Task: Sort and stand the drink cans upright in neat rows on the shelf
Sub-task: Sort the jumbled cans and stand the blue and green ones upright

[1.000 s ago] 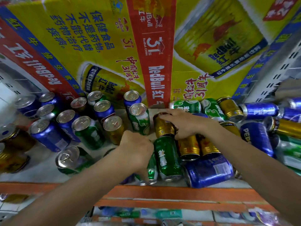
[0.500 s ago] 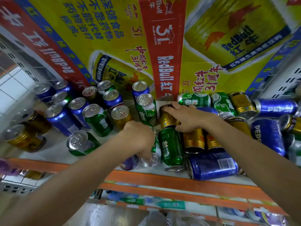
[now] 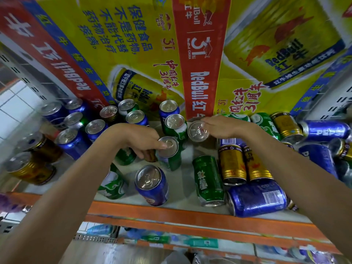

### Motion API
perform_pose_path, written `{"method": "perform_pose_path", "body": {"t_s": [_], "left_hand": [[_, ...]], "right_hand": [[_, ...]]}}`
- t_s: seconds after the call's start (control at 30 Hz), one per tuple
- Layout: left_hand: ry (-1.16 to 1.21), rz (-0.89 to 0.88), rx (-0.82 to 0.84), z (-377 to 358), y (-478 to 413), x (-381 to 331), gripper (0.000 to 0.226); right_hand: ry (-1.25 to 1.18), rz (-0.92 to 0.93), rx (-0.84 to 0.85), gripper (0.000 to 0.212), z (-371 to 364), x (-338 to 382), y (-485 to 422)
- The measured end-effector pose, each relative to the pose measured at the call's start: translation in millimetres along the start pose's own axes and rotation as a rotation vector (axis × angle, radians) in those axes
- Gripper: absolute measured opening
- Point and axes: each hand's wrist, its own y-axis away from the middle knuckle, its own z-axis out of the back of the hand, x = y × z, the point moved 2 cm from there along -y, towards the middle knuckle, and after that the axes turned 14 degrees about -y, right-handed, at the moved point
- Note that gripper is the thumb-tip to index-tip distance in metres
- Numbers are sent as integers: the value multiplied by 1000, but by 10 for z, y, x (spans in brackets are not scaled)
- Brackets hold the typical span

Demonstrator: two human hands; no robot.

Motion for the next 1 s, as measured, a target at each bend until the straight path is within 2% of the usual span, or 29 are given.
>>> {"method": "perform_pose_path", "body": {"t_s": [0.1, 0.17, 0.3, 0.43, 0.57, 0.7, 0.87, 1.0], "left_hand": [[27, -44, -151, 40, -8, -24, 19], [-8, -75, -237, 61, 0, -55, 24], [-100, -66, -248, 82, 80, -135, 25], [-530, -76, -345, 10, 51, -270, 66], [-635, -91, -414, -20, 18, -280, 74], [-771, -137, -379, 17, 90, -222, 71], [-813, -137, -352, 69, 155, -203, 63], [-742, -192, -444, 179, 197, -333, 70]], "right_hand": [[30, -48, -118, 31, 11, -29, -77], [68, -97, -177, 23, -28, -26, -154], [95, -182, -332, 26, -94, -33, -260], [103, -272, -460, 30, -142, 24, -267], [94, -338, -541, 31, -165, 110, -307], [102, -328, -613, 30, -180, 158, -379], [153, -240, -678, 27, -158, 150, -366], [30, -163, -681, 27, -79, -14, -270]]}}
